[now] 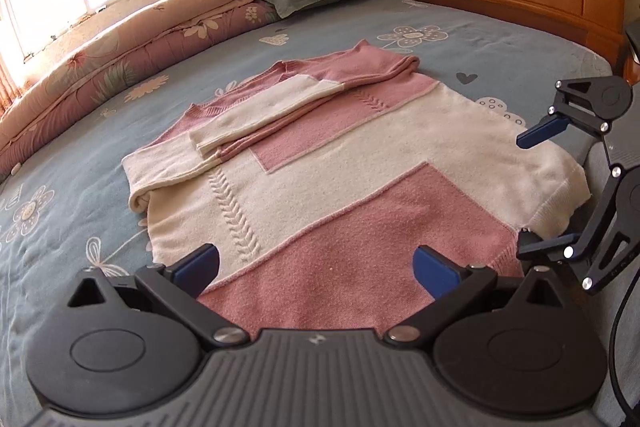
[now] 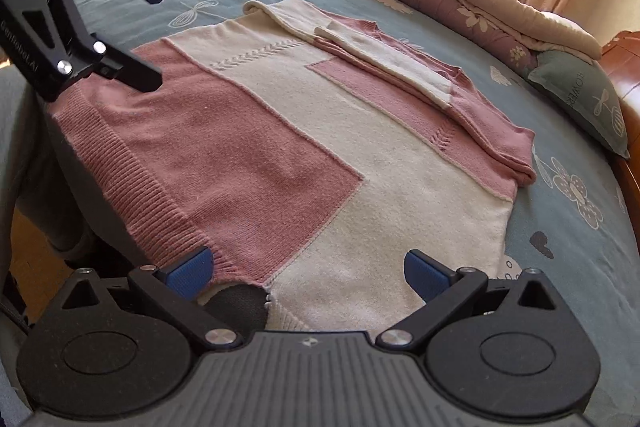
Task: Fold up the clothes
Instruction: 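Grasp the ribbed hem with the left gripper while the right gripper grasps it too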
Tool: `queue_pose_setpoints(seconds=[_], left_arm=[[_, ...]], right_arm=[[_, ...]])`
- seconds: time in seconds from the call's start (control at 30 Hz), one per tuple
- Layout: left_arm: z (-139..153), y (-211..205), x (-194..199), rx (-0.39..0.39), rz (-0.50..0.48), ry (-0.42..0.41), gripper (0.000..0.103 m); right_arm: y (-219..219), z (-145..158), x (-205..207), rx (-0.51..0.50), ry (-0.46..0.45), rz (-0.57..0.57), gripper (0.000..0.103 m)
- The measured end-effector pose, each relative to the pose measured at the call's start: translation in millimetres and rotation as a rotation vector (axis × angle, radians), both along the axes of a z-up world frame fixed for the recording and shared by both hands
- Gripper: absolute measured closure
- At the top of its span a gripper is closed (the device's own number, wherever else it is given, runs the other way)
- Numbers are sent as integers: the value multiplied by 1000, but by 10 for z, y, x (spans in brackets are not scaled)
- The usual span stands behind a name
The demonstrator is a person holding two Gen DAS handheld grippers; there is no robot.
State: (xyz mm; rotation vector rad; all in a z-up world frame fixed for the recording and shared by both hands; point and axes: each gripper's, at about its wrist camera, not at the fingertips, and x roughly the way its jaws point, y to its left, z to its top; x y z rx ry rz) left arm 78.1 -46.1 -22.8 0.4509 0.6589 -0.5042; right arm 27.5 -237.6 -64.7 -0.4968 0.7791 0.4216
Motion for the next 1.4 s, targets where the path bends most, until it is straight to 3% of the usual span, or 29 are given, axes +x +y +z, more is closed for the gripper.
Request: queue_pose_setpoints(seconds=[0.2, 0.43, 0.73, 1.0, 1.27, 1.4], left_arm=[[-35, -71, -88, -12, -96, 49, 1], [-219, -108, -186, 12, -145, 120, 1], [-391, -188, -333, 60, -211, 72, 1], [-705, -393, -189, 143, -158, 53, 0], [-564, -368, -104, 111, -117, -8, 0], [-519, -354, -59, 84, -97, -2, 1]], right_arm=[[269, -218, -121, -70, 40, 122, 0], [383, -357, -65, -193, -18, 92, 0], [191, 36, -46, -88, -122, 18, 0], [160, 11, 26, -65, -102, -8, 0], [238, -58, -37, -53, -93, 44, 0], [427, -110, -1, -57, -132, 74, 0]])
